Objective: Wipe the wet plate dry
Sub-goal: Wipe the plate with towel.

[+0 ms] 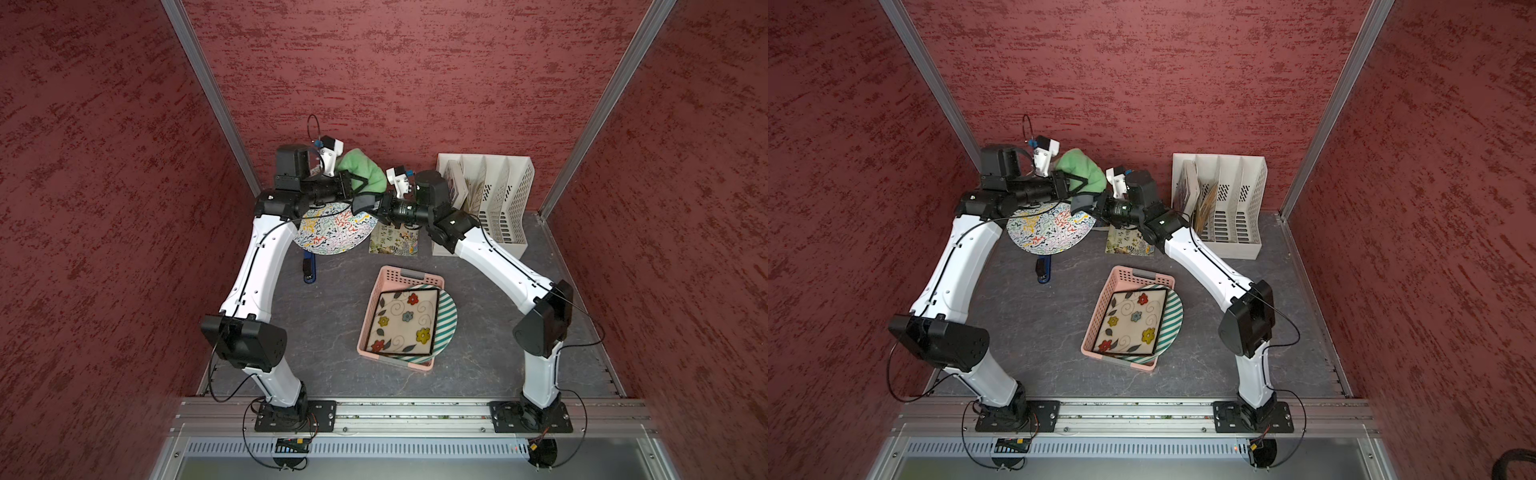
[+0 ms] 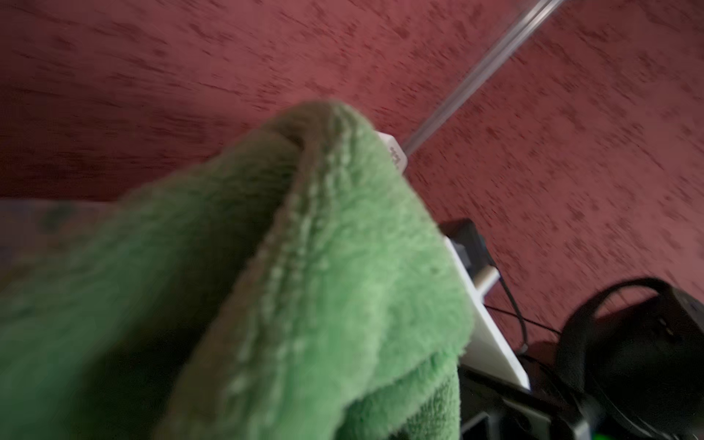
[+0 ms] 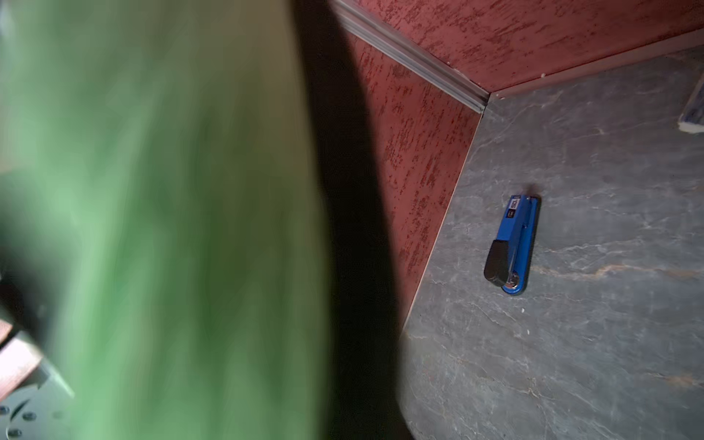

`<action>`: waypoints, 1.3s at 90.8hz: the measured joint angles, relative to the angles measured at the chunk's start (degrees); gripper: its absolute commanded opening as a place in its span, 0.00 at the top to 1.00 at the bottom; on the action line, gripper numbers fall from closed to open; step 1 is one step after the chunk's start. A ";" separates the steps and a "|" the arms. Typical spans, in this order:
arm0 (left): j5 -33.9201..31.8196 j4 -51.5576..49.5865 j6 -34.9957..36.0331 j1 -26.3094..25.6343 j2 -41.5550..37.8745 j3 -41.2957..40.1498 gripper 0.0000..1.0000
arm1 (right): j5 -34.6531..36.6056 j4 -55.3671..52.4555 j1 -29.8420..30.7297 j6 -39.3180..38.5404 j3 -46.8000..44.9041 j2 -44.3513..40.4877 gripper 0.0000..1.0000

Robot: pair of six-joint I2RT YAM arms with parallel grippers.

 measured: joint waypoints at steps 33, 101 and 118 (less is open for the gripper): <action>4.87 23.21 -25.20 14.40 -9.05 -20.57 1.00 | 4.07 8.31 -11.69 4.61 -2.69 -4.46 1.00; -9.86 89.46 -94.01 10.71 4.00 -7.06 1.00 | -6.32 45.13 -9.20 30.95 3.85 3.34 1.00; -10.01 89.44 -94.71 5.51 5.66 -3.76 1.00 | -9.97 43.87 -5.25 30.53 16.79 9.70 1.00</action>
